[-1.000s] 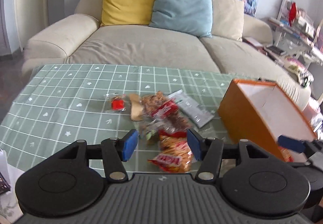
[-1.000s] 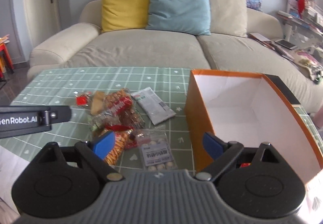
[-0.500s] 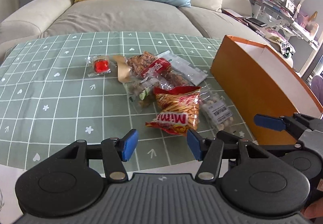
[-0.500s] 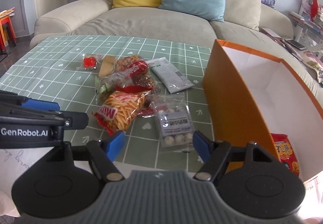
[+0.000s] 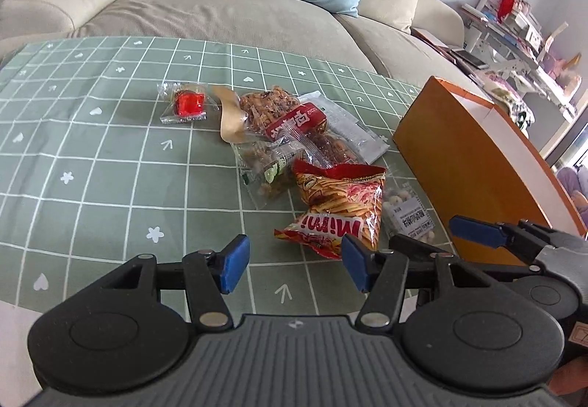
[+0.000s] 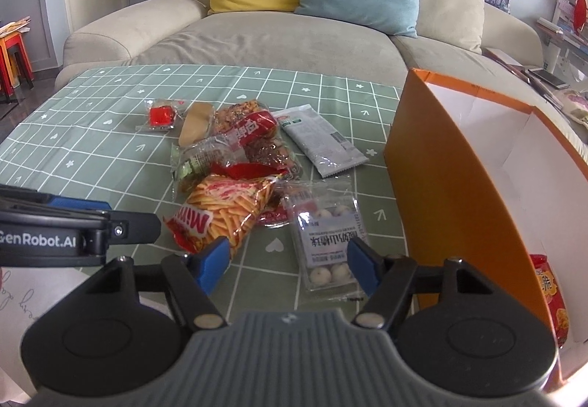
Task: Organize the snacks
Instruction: 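Grasp the red Mimi bag with the left gripper while the right grasps the clear white-ball packet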
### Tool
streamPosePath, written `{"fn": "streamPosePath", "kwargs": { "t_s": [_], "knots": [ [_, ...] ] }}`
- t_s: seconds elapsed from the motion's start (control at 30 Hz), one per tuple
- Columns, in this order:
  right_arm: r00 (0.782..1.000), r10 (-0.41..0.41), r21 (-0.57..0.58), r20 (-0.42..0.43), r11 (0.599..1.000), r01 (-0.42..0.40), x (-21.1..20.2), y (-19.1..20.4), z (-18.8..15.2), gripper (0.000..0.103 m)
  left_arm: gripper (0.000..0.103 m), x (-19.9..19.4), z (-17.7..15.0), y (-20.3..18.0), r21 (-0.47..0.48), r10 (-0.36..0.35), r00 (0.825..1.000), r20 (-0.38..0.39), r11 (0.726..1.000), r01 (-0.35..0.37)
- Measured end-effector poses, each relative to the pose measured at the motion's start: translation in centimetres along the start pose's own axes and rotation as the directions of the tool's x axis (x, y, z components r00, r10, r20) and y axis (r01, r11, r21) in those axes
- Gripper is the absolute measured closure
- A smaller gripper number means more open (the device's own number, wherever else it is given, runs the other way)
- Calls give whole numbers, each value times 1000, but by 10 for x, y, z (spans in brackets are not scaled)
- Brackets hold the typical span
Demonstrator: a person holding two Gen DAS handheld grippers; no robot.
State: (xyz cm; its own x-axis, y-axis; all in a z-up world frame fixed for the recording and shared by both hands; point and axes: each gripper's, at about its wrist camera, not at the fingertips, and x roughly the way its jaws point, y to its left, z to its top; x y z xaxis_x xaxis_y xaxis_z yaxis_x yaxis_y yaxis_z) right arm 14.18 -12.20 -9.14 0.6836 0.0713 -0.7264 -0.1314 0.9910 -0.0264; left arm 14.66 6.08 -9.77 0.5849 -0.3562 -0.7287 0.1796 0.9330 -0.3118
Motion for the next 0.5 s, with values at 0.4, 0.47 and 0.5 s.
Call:
{"fn": "streamPosePath", "kwargs": {
  "t_s": [0.4, 0.47, 0.5],
  "knots": [
    [999, -42, -34, -31, 999, 41, 29, -19, 7, 33, 20, 28, 21, -21, 53, -82, 996, -46, 995, 85],
    [998, -37, -27, -46, 999, 36, 37, -26, 6, 33, 20, 37, 22, -27, 73, -68, 996, -62, 995, 73],
    [998, -37, -22, -52, 999, 36, 40, -29, 6, 32, 20, 41, 23, -30, 82, -64, 995, -73, 994, 70]
  ]
}}
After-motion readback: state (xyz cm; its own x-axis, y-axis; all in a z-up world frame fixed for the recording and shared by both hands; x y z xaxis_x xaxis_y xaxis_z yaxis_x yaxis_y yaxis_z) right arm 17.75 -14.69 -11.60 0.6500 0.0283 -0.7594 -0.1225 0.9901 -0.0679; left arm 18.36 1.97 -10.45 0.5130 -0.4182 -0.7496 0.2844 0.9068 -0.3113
